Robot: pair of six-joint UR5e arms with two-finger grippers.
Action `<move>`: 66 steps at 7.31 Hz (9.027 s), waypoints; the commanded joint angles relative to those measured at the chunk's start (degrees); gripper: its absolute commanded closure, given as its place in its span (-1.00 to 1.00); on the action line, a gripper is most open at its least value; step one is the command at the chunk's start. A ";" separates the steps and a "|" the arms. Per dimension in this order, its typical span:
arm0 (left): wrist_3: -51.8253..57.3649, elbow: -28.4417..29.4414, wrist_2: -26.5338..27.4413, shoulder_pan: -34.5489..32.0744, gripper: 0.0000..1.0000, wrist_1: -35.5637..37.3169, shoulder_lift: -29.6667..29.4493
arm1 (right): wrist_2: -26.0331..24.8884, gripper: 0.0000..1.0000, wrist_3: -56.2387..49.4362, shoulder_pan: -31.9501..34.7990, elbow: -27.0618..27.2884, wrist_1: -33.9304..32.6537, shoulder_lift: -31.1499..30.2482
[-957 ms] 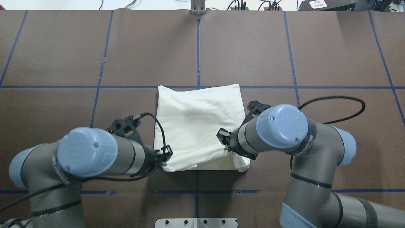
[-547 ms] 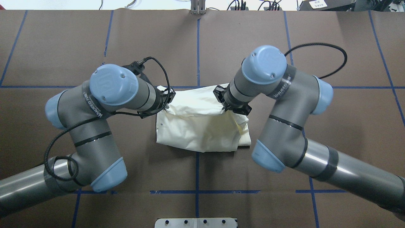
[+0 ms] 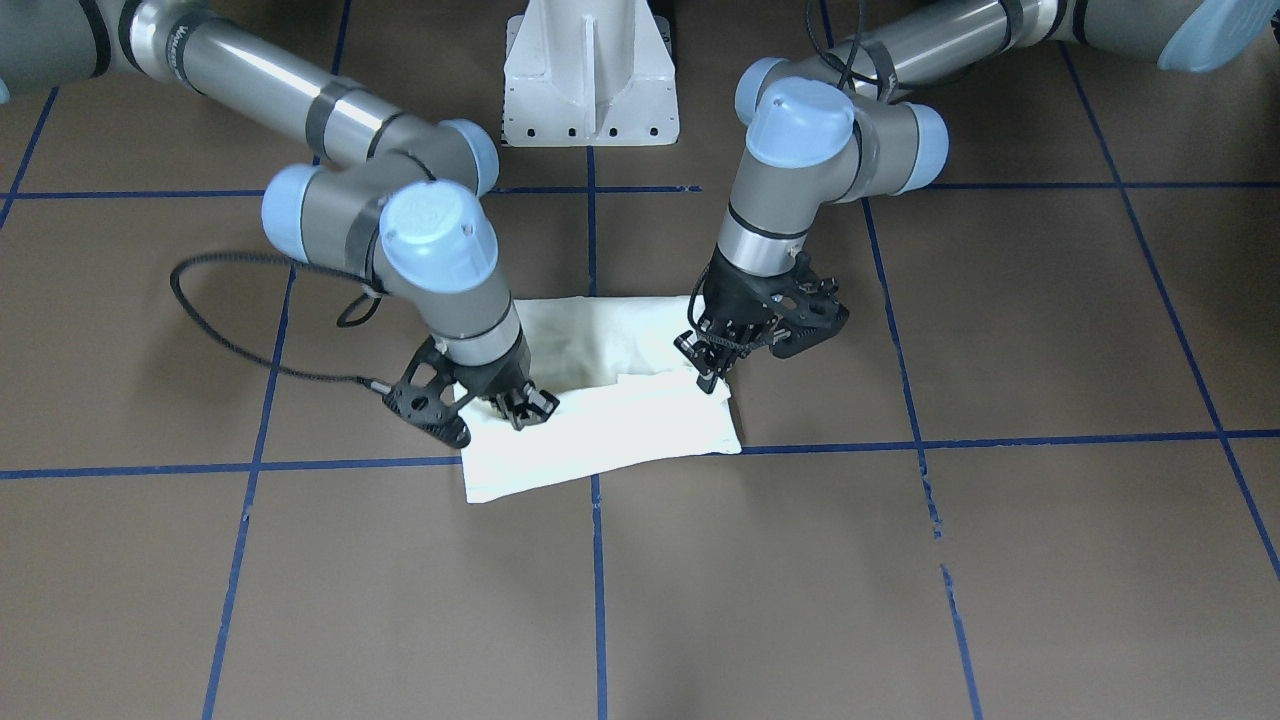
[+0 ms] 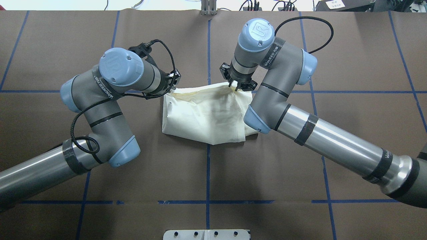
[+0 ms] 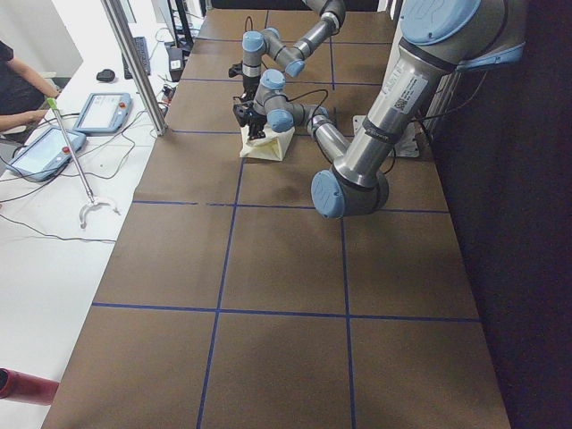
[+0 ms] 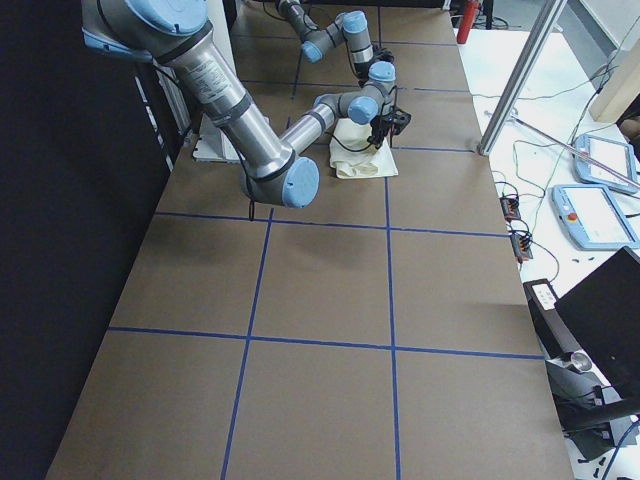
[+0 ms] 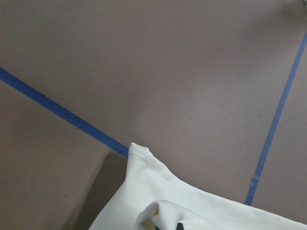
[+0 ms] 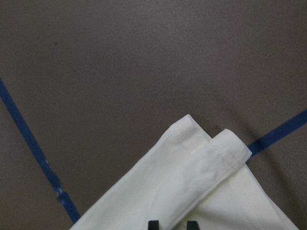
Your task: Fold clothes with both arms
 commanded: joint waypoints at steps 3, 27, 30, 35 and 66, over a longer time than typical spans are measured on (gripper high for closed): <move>4.13 0.46 -0.51 -0.57 -1.00 -14.82 4.57 | 8.42 -1.00 -6.67 6.98 3.38 0.91 -1.53; 6.14 -7.27 -11.40 9.65 -1.00 -19.64 13.90 | 12.92 -1.00 -19.42 16.32 14.91 0.30 -14.55; 6.23 -6.92 -11.14 6.22 -1.00 -17.26 13.81 | 12.74 -1.00 -19.42 16.32 15.00 0.38 -14.46; 8.52 -1.38 -11.23 6.03 -1.00 -17.87 8.54 | 12.66 -1.00 -19.42 16.23 15.35 0.47 -14.73; 102.12 0.64 -27.66 -50.22 -1.00 8.44 36.49 | 20.56 -1.00 -108.19 50.86 18.08 -17.81 -44.52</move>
